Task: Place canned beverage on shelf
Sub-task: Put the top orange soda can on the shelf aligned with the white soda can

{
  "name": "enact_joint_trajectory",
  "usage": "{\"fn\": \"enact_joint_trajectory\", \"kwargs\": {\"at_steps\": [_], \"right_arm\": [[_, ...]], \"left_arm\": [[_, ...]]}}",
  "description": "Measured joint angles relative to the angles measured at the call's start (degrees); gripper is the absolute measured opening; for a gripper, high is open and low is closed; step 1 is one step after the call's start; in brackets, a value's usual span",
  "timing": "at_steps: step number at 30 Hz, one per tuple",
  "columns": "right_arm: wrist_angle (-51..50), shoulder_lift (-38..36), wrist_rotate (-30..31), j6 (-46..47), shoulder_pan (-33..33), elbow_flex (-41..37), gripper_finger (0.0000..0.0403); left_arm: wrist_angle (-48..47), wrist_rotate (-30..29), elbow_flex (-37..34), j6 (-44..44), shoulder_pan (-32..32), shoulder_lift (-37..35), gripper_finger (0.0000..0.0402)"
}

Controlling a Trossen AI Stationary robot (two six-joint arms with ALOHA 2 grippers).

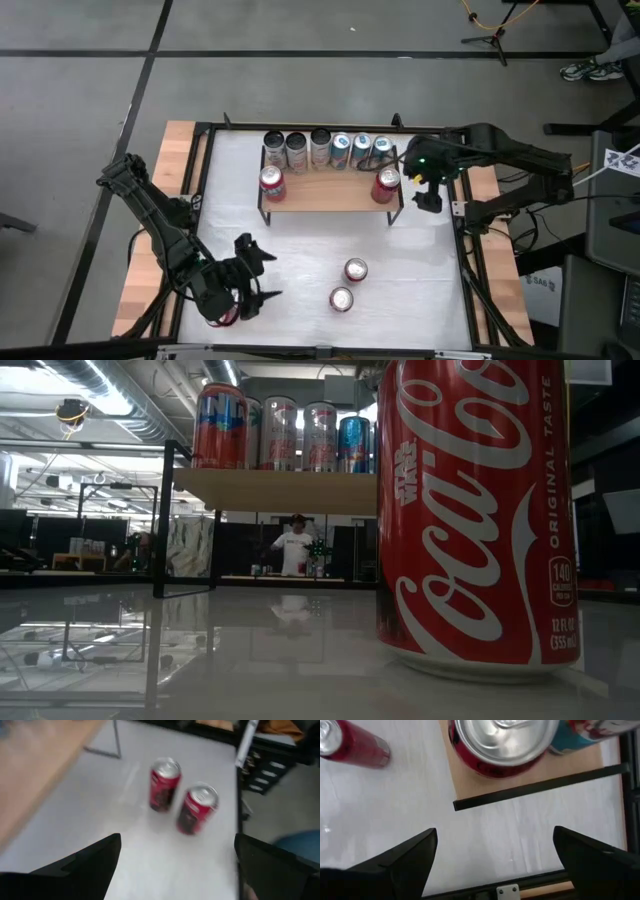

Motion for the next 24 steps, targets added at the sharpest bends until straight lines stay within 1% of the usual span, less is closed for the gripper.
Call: {"fn": "enact_joint_trajectory", "kwargs": {"at_steps": [4,8,17,20,24], "right_arm": [[0.5,-1.3,0.0,2.0,0.0,0.0,0.0387],[1.2,-1.6,0.0,2.3,0.0,0.0,0.0387],[2.9,-1.6,0.0,2.0,0.0,0.0,0.0387],[2.8,-1.6,0.0,2.0,0.0,0.0,0.0387],[2.8,-1.6,0.0,2.0,0.0,0.0,0.0387]], "left_arm": [[-0.5,5.4,0.0,-4.2,0.0,0.0,0.0382],[-2.5,10.4,0.0,-10.5,-0.1,0.0,0.038],[-12.8,23.4,0.0,-24.7,-1.0,0.0,0.0377],[-16.6,25.6,0.0,-28.7,-1.6,0.0,0.0377],[-18.8,25.9,0.0,-31.9,-2.3,0.3,0.0377]]}}
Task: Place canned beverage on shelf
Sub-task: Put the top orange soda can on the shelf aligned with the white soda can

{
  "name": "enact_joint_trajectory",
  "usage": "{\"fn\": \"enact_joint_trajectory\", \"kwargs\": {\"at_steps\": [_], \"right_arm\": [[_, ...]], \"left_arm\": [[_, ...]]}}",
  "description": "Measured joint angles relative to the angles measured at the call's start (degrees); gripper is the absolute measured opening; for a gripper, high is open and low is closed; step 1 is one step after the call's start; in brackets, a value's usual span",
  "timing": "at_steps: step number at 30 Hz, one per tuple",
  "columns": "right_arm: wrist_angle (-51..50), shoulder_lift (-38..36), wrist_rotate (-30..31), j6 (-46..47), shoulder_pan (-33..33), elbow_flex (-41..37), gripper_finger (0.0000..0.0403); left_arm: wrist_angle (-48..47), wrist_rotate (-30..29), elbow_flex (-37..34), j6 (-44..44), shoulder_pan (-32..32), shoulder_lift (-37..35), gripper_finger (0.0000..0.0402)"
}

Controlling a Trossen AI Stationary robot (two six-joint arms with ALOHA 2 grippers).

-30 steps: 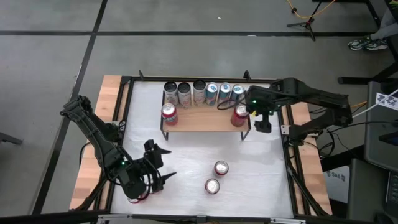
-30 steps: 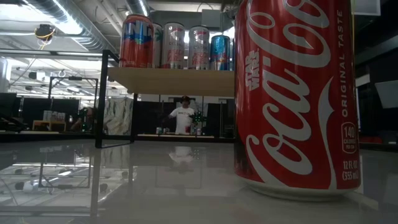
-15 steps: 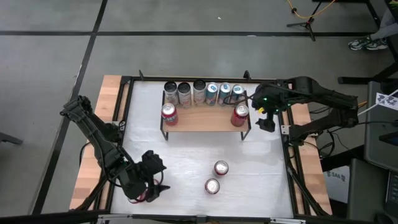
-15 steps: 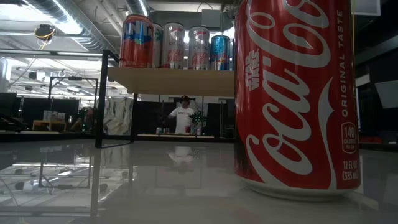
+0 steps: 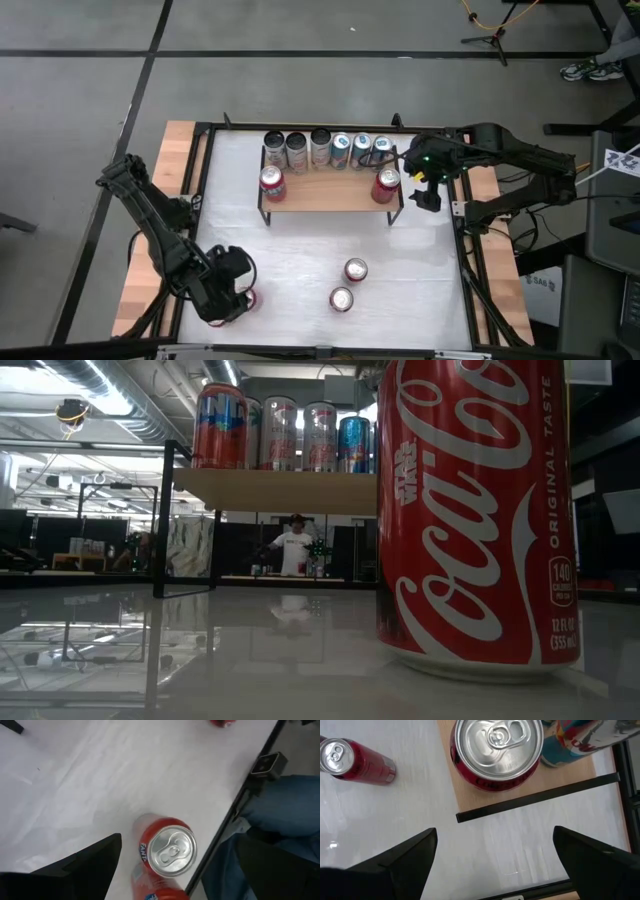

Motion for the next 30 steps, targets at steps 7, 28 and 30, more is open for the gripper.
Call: {"fn": "enact_joint_trajectory", "kwargs": {"at_steps": [7,28,30], "right_arm": [[0.0,0.0,0.0,0.0,0.0,0.0,0.0387],[0.0,0.0,0.0,0.0,0.0,0.0,0.0387],[0.0,0.0,0.0,0.0,0.0,0.0,0.0387]], "left_arm": [[0.2,3.3,0.0,0.0,-1.1,5.3,0.0377],[0.9,5.7,0.0,0.3,-1.5,12.7,0.0377],[0.9,5.8,0.0,0.4,-1.7,14.4,0.0377]]}}
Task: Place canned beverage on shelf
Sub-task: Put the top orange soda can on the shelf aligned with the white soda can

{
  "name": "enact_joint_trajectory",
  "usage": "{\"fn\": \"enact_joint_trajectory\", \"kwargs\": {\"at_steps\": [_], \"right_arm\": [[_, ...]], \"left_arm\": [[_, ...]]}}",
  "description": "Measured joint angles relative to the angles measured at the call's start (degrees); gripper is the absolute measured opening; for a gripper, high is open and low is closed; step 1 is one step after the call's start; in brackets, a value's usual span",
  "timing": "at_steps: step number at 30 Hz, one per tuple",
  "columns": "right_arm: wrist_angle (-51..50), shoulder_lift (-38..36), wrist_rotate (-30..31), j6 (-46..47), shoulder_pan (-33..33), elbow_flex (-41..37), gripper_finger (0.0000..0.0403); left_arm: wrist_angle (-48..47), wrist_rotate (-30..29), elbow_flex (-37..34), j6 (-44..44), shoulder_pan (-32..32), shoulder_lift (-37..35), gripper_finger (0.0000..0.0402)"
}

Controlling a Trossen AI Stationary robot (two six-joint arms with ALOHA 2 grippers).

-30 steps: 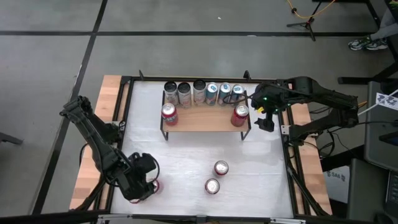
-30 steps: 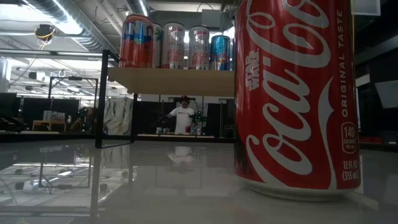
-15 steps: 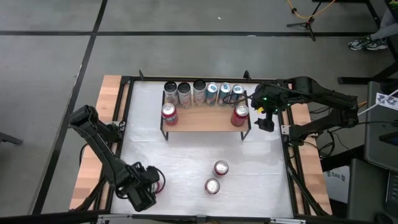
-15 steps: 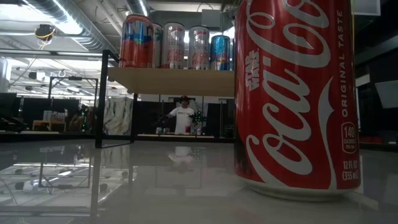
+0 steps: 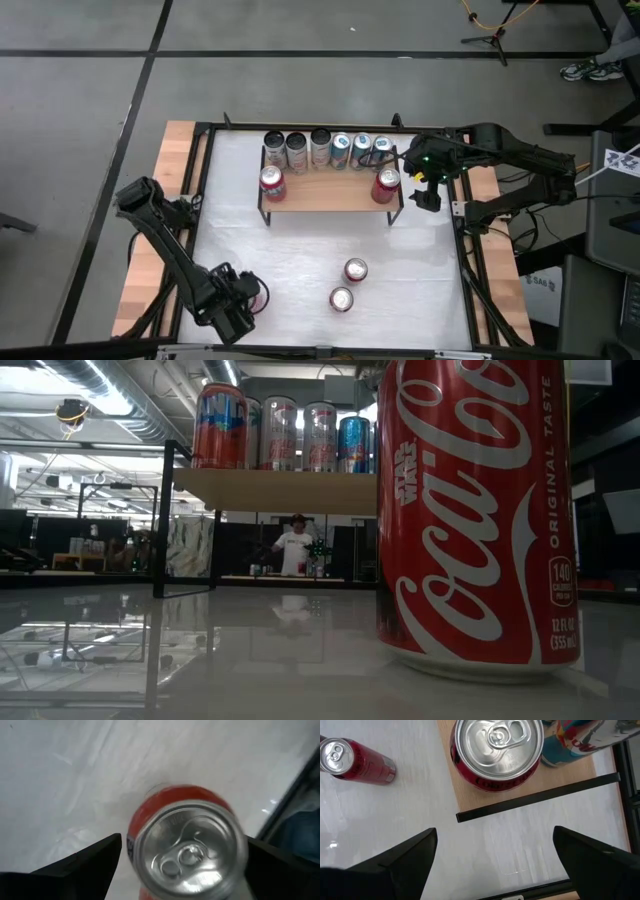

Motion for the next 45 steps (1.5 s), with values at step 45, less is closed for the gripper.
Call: {"fn": "enact_joint_trajectory", "kwargs": {"at_steps": [45], "right_arm": [[0.1,0.0,0.0,0.0,0.0,0.0,0.0387]], "left_arm": [[-0.8,4.4,10.9,34.5,18.3,2.9,0.0278]]}}
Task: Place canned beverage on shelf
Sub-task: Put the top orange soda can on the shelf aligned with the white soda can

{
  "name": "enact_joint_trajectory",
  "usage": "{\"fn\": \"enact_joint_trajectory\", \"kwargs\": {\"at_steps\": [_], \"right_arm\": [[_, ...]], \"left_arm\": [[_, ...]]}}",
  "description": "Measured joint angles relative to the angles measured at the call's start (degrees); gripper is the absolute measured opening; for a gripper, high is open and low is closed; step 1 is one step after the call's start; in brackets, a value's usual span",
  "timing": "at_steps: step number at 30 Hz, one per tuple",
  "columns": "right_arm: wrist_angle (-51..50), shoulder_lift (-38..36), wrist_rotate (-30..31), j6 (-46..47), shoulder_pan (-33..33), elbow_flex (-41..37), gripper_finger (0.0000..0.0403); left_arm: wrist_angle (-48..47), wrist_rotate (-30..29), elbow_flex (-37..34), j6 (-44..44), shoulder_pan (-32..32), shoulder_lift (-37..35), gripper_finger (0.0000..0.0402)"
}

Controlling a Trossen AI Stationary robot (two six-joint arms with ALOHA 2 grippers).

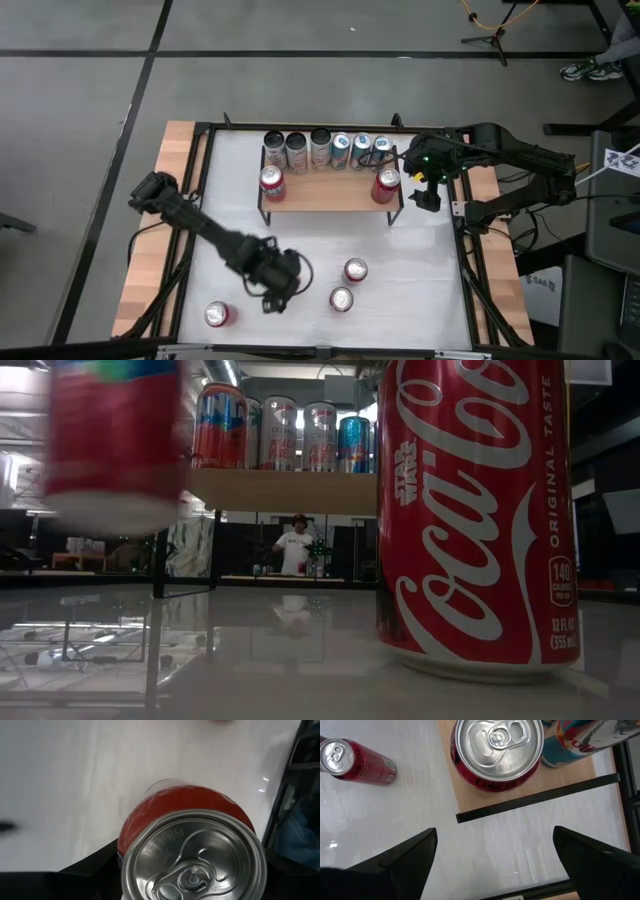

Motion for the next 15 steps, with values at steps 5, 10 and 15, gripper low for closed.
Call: {"fn": "enact_joint_trajectory", "kwargs": {"at_steps": [5,10,15], "right_arm": [[0.1,0.0,0.0,0.0,0.0,0.0,0.0387],[0.1,0.0,0.0,0.0,0.0,0.0,0.0387],[0.1,0.0,0.0,0.0,0.0,0.0,0.0387]], "left_arm": [[-2.7,-0.2,6.5,11.1,6.3,0.0,0.0277],[-9.2,-0.5,13.9,19.5,12.8,0.0,0.0277],[-13.1,-0.8,19.4,25.3,19.1,0.0,0.0277]]}}
